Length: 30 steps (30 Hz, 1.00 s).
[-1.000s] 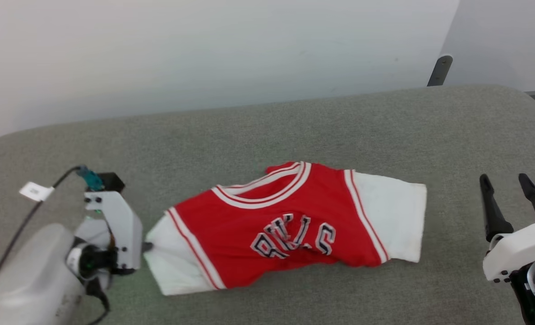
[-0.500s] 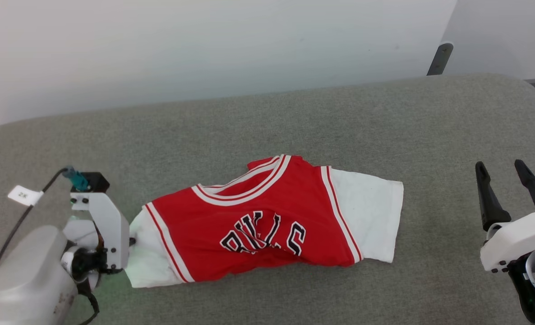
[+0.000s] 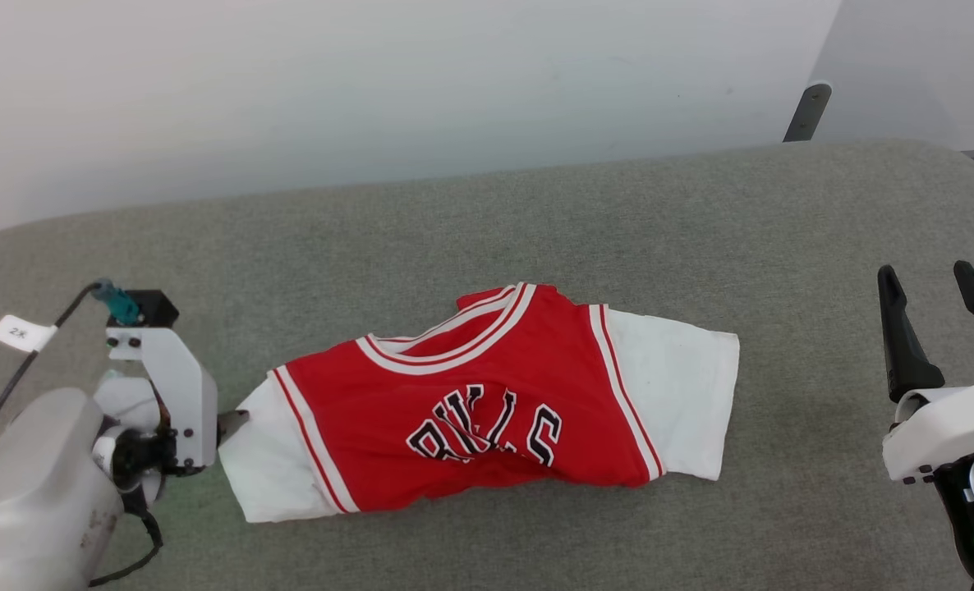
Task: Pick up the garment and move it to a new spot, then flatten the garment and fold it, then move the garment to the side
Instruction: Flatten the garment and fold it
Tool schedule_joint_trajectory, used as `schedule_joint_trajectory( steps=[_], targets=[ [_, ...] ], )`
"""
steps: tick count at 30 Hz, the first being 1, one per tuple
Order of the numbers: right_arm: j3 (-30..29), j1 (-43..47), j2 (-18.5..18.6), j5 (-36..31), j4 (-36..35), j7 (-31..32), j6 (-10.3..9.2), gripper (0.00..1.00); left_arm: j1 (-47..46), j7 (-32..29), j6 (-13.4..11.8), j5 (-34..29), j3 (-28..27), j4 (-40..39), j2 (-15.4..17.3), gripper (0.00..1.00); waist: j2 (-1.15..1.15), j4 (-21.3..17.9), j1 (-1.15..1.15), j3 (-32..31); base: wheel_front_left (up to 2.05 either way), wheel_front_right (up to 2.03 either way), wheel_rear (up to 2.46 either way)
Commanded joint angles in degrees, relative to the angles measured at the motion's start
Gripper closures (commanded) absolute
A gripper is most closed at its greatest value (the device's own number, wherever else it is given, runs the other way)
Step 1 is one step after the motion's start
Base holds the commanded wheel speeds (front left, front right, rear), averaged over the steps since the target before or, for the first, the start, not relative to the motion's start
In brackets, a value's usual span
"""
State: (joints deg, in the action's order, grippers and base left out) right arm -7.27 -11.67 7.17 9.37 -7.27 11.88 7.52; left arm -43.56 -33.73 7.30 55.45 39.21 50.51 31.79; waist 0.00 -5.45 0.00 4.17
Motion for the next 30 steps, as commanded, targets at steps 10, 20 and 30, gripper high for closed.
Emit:
schedule_joint_trajectory(
  steps=[10, 20, 30],
  targets=[
    [0.9, 0.1, -1.3, -0.8, -5.1, -0.6, -0.06, 0.00, -0.3, -0.9, 0.1, 0.7, 2.2, 0.7, 2.3, 0.00, 0.00, -2.0, 0.00, 2.3, 0.00, 0.00, 0.00],
    [0.0, 1.0, -1.8, -1.4, -6.7, 0.1, -0.06, 0.00, 1.5, -6.1, -1.6, 5.9, 0.6, 7.4, -0.2, 0.40, 0.00, -3.5, 0.00, 4.3, 0.00, 0.00, 0.00],
    [-0.2, 0.1, -1.8, -1.6, -6.8, 1.0, -0.06, 0.00, -0.2, -12.7, -4.6, 11.4, -2.8, 8.8, -3.0, 1.00, 0.00, -2.4, 0.00, 4.6, 0.00, 0.00, 0.00]
  ],
)
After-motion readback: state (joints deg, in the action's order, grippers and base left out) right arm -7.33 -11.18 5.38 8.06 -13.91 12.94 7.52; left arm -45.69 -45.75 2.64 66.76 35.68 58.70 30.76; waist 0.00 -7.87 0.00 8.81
